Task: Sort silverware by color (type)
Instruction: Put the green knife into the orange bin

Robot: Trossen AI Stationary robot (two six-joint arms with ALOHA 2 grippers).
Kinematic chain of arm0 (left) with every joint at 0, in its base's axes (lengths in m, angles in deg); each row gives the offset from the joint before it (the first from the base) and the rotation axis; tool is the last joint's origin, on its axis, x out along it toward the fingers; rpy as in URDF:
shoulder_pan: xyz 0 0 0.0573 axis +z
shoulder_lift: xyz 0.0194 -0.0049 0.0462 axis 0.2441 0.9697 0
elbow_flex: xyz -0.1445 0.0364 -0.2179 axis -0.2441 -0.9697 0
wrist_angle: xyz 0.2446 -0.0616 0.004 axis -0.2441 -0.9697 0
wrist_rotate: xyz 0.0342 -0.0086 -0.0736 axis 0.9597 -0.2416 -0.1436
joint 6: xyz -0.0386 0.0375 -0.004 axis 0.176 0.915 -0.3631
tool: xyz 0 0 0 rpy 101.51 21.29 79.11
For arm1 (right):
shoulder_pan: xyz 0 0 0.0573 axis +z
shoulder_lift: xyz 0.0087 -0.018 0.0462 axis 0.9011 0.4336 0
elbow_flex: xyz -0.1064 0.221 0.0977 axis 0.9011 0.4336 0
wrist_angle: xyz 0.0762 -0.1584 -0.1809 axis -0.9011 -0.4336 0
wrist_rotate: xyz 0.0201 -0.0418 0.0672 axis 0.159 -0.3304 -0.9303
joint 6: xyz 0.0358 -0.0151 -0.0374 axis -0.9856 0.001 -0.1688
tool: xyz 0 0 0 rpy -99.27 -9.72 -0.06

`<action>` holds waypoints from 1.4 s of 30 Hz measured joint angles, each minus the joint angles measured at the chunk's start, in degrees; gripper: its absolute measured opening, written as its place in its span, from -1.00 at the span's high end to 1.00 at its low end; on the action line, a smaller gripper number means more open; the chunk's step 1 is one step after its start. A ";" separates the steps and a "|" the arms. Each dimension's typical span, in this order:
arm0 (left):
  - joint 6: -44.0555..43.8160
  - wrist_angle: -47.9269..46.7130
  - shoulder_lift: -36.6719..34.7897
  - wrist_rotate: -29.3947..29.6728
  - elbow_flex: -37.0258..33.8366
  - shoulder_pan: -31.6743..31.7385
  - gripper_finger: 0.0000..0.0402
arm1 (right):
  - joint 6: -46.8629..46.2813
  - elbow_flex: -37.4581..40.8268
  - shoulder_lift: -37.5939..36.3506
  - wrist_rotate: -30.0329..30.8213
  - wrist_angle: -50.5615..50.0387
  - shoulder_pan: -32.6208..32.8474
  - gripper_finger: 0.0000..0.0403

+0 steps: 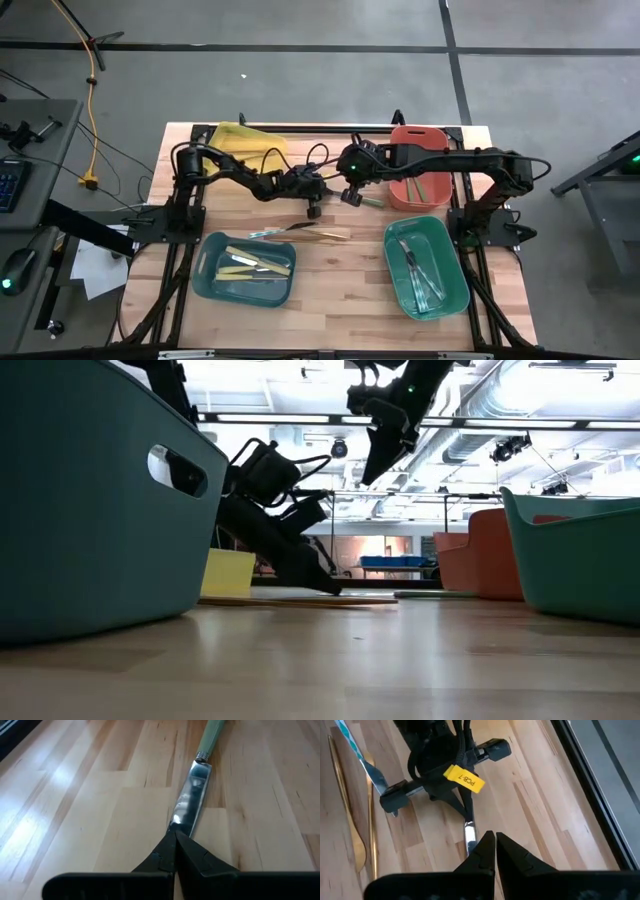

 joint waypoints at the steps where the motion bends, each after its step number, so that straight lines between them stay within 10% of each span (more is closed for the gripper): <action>1: -0.04 -0.35 -0.02 -0.07 0.01 0.14 1.00 | 0.00 0.00 0.00 0.00 -0.06 0.00 1.00; 23: -8.53 4.16 -6.56 2.04 -11.88 0.56 1.00 | -4.88 13.26 0.11 -6.89 4.67 -3.18 0.95; 36: -11.47 4.64 -6.54 1.79 -12.18 0.52 1.00 | -0.08 14.51 7.38 -11.10 3.71 -3.65 0.03; 42: -11.47 4.73 -6.55 1.78 -12.18 0.49 1.00 | 1.57 14.45 10.32 -10.65 1.06 -5.62 -0.09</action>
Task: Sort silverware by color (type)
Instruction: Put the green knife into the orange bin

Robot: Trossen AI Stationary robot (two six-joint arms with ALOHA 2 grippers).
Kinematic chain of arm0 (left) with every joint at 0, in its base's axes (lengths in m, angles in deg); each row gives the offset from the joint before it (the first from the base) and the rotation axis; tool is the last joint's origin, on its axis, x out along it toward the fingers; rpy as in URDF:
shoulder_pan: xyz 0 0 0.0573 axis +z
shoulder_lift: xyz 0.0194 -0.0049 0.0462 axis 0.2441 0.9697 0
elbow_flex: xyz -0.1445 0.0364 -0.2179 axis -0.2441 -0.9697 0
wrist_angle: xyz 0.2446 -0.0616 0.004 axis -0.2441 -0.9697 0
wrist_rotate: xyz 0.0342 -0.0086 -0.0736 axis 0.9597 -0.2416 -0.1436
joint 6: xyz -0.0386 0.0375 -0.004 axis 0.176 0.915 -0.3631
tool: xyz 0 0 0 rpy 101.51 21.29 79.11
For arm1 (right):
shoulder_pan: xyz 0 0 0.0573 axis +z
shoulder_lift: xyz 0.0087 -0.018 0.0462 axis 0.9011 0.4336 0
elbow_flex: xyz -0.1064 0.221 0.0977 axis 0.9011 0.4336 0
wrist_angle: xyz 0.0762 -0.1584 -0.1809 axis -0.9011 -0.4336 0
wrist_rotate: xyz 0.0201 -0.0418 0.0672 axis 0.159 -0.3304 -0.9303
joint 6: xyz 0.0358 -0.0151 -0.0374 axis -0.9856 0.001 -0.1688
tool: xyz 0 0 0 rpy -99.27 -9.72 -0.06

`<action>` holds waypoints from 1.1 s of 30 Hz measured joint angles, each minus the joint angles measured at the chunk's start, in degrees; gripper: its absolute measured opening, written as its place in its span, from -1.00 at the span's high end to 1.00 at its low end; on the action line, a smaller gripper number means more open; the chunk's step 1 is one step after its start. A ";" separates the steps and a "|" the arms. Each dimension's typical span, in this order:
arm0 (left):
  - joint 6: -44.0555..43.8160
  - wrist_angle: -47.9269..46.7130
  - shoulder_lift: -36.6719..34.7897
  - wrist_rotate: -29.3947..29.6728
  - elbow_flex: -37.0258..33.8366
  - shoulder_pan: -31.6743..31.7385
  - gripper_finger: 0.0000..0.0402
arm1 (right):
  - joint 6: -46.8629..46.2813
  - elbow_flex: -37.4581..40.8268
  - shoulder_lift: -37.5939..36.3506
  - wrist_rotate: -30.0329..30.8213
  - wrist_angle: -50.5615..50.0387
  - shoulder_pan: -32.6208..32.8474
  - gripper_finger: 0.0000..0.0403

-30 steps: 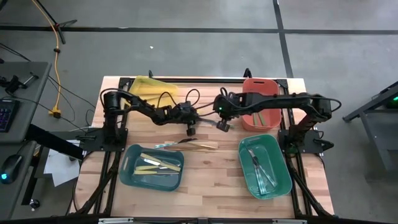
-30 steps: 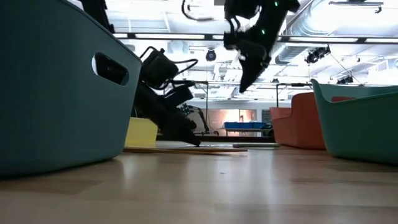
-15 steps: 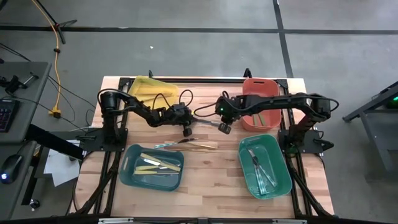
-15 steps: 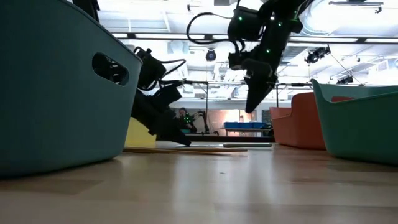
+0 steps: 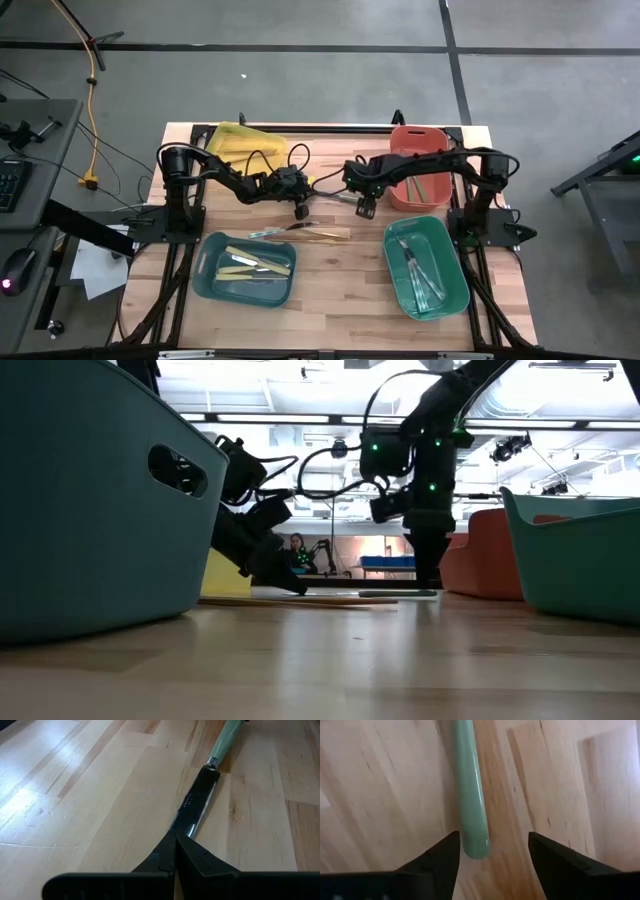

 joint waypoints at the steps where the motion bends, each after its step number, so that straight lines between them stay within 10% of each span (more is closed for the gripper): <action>1: -0.02 0.01 0.01 -0.01 0.00 0.00 1.00 | 0.03 0.00 0.02 -0.02 -0.36 -0.20 -0.09; 22: -0.63 0.42 0.03 -0.19 -0.09 -0.15 1.00 | 3.04 -0.36 4.55 -3.43 -1.02 0.00 0.16; 33: -0.63 0.48 0.03 -0.27 -0.11 -0.15 1.00 | 1.73 -0.24 4.72 -2.61 -2.09 0.02 0.78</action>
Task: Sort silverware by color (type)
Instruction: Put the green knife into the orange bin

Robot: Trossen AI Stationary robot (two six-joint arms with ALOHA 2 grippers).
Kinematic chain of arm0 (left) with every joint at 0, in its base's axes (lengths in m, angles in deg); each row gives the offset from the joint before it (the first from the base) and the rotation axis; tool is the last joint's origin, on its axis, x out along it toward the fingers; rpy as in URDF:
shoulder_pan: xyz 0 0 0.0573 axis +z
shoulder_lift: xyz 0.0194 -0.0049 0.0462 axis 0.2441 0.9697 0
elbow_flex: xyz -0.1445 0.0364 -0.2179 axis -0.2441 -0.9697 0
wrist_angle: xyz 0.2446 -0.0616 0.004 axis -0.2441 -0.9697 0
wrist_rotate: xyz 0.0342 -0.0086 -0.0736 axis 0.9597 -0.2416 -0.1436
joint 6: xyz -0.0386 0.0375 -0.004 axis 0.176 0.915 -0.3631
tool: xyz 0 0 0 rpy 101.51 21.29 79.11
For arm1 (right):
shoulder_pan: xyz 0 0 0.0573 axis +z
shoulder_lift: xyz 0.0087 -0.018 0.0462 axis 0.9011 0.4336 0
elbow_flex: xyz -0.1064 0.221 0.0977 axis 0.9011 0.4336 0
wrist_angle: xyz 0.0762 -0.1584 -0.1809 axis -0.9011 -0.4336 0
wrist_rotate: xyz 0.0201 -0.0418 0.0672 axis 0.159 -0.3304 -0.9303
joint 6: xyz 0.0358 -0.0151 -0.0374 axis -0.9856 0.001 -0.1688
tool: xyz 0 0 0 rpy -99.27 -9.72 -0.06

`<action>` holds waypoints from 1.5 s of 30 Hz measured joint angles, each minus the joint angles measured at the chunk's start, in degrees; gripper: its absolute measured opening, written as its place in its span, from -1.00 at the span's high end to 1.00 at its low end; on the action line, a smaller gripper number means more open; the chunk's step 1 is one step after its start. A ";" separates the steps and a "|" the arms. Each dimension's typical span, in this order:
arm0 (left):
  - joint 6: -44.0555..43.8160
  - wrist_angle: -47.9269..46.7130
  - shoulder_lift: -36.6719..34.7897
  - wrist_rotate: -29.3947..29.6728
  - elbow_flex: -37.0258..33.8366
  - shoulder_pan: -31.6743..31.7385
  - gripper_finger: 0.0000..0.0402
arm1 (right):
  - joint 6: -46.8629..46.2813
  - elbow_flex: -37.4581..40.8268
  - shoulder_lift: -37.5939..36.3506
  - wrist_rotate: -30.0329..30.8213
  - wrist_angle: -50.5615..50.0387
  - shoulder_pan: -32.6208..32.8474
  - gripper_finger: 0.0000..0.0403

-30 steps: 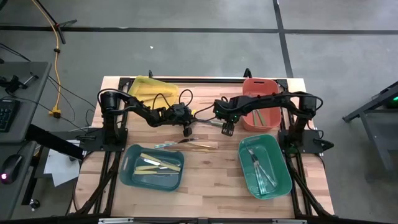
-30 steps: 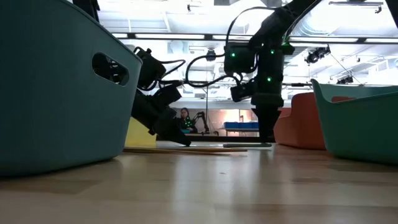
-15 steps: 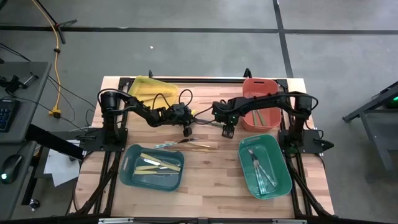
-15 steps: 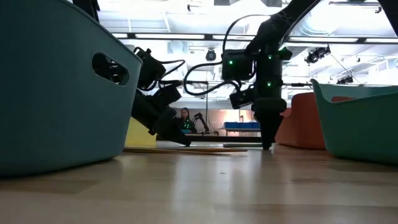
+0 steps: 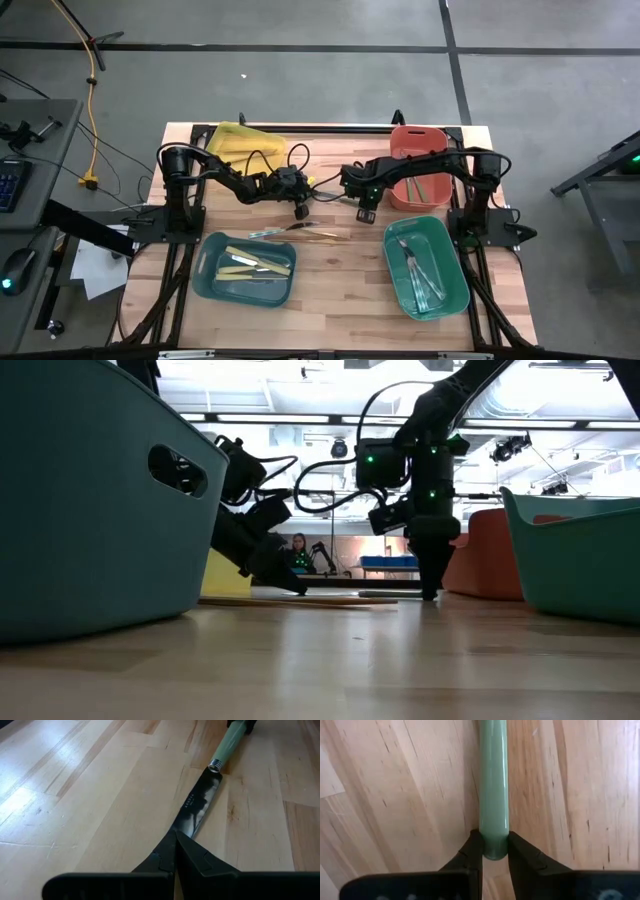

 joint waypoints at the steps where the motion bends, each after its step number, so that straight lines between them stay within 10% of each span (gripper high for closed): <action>1: 0.00 0.02 0.00 0.00 0.00 0.00 1.00 | -0.21 0.00 0.02 0.03 -0.10 0.00 0.78; 12: 0.05 -1.16 -2.15 -0.10 -0.32 -0.87 1.00 | -0.48 0.00 0.09 0.74 -0.85 0.06 0.78; 26: 1.12 -27.46 -29.51 5.91 -0.67 -6.82 1.00 | -1.91 0.25 -1.13 6.67 -1.31 3.06 0.98; 40: 3.23 -31.44 -43.83 6.16 -0.88 -12.55 1.00 | -7.52 6.15 -18.49 11.36 13.76 3.75 0.99; 45: 2.36 -16.04 -50.98 5.81 -9.79 -12.73 1.00 | -12.06 15.27 -28.08 14.17 20.50 5.79 0.99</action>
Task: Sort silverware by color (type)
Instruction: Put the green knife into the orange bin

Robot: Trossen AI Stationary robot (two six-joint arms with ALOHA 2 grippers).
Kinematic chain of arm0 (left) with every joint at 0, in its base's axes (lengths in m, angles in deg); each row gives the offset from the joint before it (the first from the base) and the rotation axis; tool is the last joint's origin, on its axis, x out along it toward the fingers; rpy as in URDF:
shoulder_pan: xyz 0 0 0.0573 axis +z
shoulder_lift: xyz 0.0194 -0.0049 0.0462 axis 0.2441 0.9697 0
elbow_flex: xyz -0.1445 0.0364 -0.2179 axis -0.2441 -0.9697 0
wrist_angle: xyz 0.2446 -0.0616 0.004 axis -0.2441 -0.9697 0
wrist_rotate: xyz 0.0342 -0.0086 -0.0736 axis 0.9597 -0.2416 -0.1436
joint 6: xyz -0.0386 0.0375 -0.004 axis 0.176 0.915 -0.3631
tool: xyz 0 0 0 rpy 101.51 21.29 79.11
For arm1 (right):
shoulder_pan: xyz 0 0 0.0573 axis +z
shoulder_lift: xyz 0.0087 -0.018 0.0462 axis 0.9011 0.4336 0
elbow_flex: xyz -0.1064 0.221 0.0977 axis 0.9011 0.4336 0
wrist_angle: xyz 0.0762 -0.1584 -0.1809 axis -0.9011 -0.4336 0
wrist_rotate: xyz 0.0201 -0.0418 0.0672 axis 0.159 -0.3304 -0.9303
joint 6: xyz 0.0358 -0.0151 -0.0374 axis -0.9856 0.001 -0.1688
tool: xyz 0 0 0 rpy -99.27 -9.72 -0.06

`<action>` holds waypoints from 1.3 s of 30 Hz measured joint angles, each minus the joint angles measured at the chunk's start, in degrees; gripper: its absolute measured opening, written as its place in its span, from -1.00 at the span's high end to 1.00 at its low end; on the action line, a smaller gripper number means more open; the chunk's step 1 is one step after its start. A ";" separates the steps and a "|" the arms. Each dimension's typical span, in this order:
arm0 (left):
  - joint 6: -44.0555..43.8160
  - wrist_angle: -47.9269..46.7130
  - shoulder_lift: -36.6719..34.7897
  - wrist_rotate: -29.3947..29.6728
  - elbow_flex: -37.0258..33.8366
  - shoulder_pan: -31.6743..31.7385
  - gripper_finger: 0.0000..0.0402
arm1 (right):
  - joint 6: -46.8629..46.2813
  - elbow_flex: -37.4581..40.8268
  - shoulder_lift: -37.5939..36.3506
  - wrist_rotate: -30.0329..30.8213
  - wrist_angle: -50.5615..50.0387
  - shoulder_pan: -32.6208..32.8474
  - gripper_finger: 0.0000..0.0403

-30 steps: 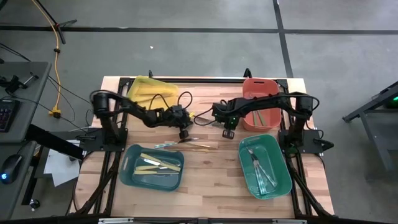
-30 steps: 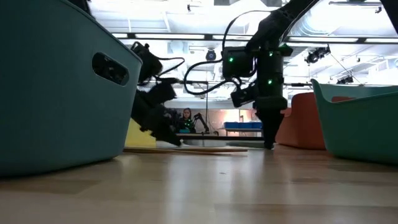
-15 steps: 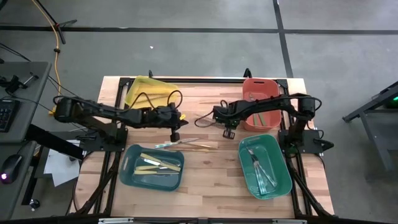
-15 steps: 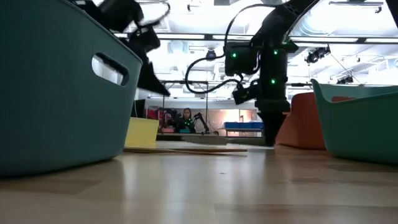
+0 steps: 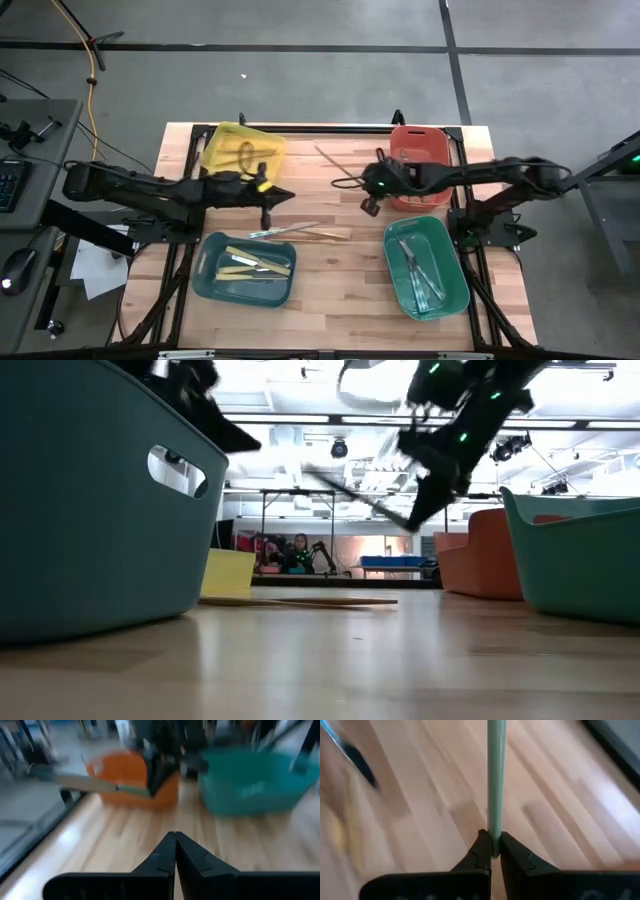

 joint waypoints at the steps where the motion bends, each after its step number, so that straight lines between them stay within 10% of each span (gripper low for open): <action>1: -0.13 4.05 -1.73 -0.22 -2.18 0.30 1.00 | -0.87 1.60 -2.23 0.65 2.32 0.68 0.99; 14: -1.88 13.48 -11.83 -2.78 -8.33 3.31 1.00 | 8.84 14.74 -14.32 15.17 41.62 6.69 0.99; 39: 3.74 12.08 -11.97 -1.29 -8.33 3.29 1.00 | 10.39 15.09 -14.23 17.52 41.15 6.93 0.99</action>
